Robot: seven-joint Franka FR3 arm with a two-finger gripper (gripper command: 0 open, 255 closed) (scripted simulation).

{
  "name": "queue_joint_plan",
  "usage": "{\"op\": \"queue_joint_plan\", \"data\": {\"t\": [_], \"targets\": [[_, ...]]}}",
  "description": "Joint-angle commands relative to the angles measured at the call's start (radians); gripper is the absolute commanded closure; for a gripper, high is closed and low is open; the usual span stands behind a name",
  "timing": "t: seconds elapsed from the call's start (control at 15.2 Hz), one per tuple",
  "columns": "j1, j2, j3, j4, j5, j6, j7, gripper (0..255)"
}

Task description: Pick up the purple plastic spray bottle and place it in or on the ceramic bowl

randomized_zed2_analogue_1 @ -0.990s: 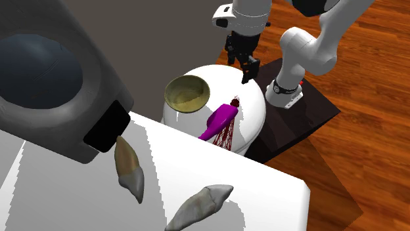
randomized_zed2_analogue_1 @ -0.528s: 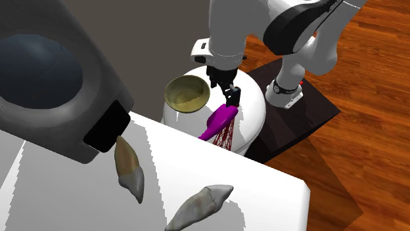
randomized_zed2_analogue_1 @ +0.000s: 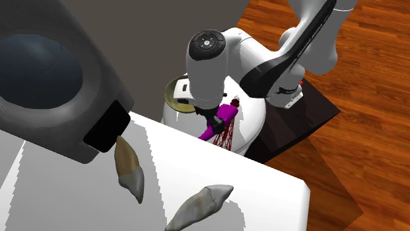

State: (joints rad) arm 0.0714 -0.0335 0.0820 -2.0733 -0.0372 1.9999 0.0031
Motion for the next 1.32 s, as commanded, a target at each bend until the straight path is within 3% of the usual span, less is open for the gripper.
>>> {"op": "queue_joint_plan", "data": {"t": [0.0, 0.26, 0.73, 1.25], "targets": [[0.007, 0.083, 0.008, 0.059, -0.015, 0.018, -0.009, 0], [0.024, 0.208, 0.021, 0.15, -0.043, 0.041, -0.02, 0], [0.023, 0.245, 0.017, 0.093, -0.052, 0.135, -0.015, 0], [0.023, 0.245, 0.017, 0.093, -0.052, 0.135, -0.015, 0]]}}
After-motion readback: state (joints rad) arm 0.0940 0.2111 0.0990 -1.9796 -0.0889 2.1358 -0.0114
